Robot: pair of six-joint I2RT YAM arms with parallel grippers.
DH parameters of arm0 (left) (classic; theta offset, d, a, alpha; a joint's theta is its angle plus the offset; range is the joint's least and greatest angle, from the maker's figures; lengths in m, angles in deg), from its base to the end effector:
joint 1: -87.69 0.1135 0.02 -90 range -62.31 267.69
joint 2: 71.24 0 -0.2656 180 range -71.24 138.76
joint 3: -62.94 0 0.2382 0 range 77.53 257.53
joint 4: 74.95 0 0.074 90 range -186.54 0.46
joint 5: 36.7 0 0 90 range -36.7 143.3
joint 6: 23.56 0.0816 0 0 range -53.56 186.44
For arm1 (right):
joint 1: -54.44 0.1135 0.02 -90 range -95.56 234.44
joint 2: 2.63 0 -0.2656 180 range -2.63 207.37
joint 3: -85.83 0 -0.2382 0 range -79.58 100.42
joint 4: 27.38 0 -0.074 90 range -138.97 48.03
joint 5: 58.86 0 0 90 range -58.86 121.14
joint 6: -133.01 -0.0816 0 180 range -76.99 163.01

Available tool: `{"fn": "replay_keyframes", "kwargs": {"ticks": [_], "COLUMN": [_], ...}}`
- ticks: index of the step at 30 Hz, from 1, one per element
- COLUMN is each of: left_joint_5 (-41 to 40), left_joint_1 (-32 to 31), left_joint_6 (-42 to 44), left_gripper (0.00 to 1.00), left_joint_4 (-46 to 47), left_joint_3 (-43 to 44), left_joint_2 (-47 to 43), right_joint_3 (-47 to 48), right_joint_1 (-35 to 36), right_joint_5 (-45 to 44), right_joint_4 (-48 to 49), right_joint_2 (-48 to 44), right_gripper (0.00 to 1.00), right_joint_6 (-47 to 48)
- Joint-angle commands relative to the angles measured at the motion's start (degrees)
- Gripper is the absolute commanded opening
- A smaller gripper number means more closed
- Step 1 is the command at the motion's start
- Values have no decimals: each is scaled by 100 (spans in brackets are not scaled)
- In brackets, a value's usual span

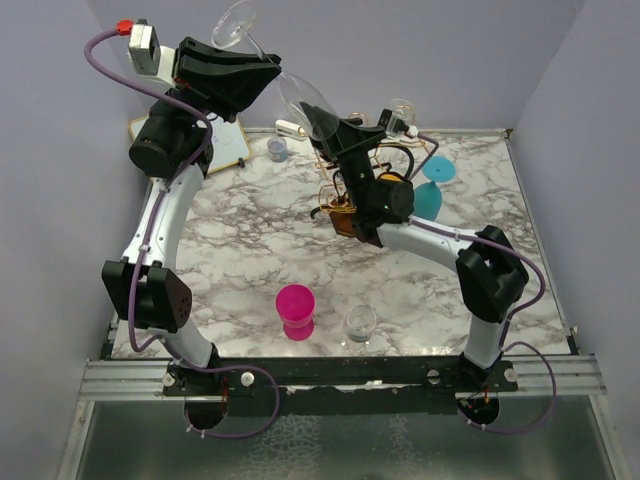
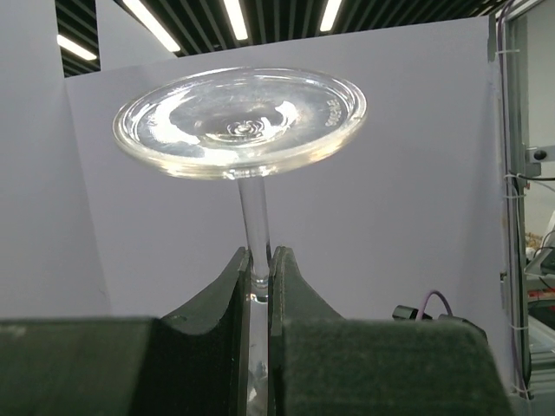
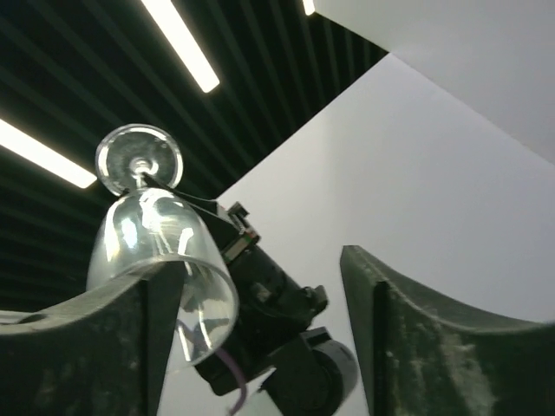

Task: Place the wine glass upside down on the wine glass rack

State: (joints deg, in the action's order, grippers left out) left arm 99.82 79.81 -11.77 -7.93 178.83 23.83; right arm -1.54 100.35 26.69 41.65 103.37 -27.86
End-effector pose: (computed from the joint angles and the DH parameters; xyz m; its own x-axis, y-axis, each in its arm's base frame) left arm 0.2603 -0.0958 0.5928 0.0834 -0.6915 -0.7175 0.9938 0.0044 0.1113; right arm 0.2916 0.2919 0.4420 -0.4595 0.8794 -0.1243 -0.7675 -0.3227 0.5539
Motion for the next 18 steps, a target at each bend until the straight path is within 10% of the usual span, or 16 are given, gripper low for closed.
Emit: {"fn": "replay_keyframes", "kwargs": {"ticks": [1, 2, 18], "left_joint_5": [444, 497, 601], "left_joint_1": [96, 120, 666], "left_joint_6": [594, 682, 1818], "left_gripper": [0, 0, 0], "left_joint_4": [-513, -644, -2092], "left_joint_3": [278, 315, 573], "left_joint_2": [-178, -193, -425], "right_joint_3": [-125, -149, -866], "right_joint_1": [14, 13, 14], "right_joint_5": [-25, -29, -261], "right_joint_4": [1842, 1837, 1840], "right_joint_2": [-91, -115, -441], "right_gripper": [88, 99, 100], "right_joint_6": [258, 287, 130]}}
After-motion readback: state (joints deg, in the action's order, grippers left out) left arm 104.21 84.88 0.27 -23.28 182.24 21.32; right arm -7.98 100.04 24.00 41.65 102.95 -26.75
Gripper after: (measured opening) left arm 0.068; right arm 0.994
